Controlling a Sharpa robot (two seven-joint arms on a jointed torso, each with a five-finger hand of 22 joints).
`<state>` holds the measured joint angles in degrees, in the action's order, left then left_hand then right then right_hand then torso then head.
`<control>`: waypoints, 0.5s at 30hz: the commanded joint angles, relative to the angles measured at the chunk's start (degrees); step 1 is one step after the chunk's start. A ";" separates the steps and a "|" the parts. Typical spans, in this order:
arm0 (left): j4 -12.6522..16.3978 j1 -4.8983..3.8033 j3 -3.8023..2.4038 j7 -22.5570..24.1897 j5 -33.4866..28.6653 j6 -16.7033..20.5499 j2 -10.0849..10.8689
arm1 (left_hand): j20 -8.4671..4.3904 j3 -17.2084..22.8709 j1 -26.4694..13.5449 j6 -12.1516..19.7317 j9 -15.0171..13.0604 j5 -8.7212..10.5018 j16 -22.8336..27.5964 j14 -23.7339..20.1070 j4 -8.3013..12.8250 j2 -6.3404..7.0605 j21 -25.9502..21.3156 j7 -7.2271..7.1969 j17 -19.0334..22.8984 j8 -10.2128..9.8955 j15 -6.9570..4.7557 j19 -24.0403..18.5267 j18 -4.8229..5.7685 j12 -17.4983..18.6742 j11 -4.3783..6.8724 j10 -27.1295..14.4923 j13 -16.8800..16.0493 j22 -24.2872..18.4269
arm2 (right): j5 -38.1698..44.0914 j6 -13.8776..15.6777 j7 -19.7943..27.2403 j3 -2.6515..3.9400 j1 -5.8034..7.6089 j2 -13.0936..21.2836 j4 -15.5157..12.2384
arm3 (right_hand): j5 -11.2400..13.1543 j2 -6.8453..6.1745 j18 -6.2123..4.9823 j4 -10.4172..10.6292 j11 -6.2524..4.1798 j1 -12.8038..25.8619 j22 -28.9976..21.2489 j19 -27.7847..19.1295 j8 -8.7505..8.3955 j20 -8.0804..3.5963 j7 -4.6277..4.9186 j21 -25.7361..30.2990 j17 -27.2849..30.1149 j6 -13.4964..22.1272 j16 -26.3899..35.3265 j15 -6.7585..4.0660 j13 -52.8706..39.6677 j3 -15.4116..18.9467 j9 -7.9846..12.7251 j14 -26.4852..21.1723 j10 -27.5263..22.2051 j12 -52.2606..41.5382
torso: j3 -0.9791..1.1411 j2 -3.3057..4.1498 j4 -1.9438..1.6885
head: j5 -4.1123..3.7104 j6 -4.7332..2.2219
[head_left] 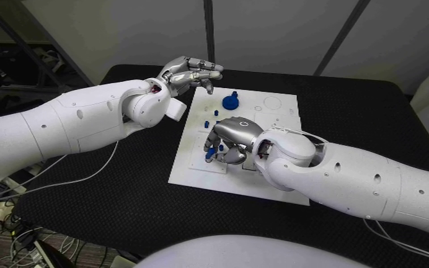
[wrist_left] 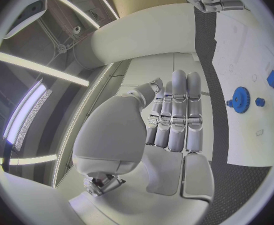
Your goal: Assemble the parts on the task board
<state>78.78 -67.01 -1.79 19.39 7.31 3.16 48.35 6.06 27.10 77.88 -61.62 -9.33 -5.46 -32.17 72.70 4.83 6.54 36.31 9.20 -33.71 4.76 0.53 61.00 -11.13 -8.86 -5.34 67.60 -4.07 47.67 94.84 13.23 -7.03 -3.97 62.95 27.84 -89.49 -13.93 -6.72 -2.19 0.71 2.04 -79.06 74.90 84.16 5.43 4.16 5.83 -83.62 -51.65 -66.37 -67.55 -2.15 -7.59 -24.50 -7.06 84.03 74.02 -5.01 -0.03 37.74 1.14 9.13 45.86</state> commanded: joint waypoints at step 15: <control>0.00 -0.09 -0.05 0.14 -0.25 -0.64 -0.01 | 0.28 -0.22 0.19 0.31 0.10 0.20 0.38 0.31 0.11 -0.47 -0.27 -0.02 0.08 -0.19 -0.07 0.14 0.63 0.32 0.07 -0.28 0.06 -0.06 | 2.46 -5.23 -0.37 -0.06 0.02 -0.71 0.57 | 0.51 0.47 0.45 -0.02 0.30 0.33 9.65 2.35 0.19 -0.31 0.25 0.04 -0.12 -0.07 0.13 -0.22 -0.07 -0.18 -0.42 -0.12 0.02 0.31 | -0.01 -0.03 -0.02 | 0.12 0.28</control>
<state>78.75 -67.02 -1.79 19.37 7.31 3.12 48.38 6.06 27.10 77.89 -61.62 -9.29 -5.46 -32.17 72.70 4.83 6.55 36.31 9.20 -33.71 4.76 0.53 61.00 -11.13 -8.86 -5.34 67.60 -4.07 47.68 96.53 9.57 -7.28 -3.98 62.93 27.18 -88.92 -13.61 -6.79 -2.19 0.71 2.04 -78.99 74.90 84.15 5.49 4.16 5.93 -83.62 -51.71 -66.29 -67.55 -2.15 -7.57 -24.50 -7.42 84.03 74.01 -5.01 -0.02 37.74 1.13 9.24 46.14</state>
